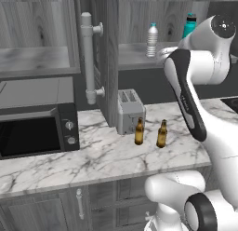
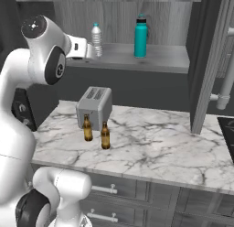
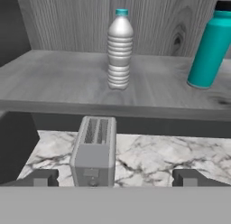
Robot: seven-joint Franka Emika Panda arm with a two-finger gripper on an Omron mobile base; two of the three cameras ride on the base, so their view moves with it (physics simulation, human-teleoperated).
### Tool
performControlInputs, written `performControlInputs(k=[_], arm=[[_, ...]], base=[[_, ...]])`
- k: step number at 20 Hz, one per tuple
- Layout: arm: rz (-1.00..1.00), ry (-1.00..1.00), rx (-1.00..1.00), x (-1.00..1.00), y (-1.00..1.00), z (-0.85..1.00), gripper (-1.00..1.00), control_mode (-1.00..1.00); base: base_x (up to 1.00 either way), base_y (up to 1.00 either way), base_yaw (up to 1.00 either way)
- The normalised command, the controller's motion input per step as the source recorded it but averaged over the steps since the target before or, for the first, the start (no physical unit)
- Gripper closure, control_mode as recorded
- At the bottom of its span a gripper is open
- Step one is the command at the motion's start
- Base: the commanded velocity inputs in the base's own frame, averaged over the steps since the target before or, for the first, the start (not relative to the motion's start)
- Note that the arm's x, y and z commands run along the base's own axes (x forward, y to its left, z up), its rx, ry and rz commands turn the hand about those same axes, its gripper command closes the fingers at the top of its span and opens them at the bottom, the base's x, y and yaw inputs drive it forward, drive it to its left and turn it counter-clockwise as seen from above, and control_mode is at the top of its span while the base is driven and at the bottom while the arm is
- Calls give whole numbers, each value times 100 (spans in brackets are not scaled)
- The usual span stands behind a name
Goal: Sort all alcoholic drinks to one cabinet, and non-alcoholic drinks to the other.
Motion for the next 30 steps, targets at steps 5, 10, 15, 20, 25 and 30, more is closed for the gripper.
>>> performControlInputs(k=[5, 10, 15, 20, 25, 30], arm=[[0, 0, 0, -34, 0, -20, -100, -100], [0, 0, 0, -30, 0, -16, -100, -100], [0, 0, 0, -28, 0, -17, -100, -100], [0, 0, 0, -19, -4, -16, -100, -100], [0, 0, 0, -17, -5, -16, -100, -100], [0, 0, 0, -20, -6, -18, -100, -100]], base=[[0, 0, 0], [0, 0, 0], [0, 0, 0], [0, 0, 0], [0, 0, 0], [0, 0, 0]])
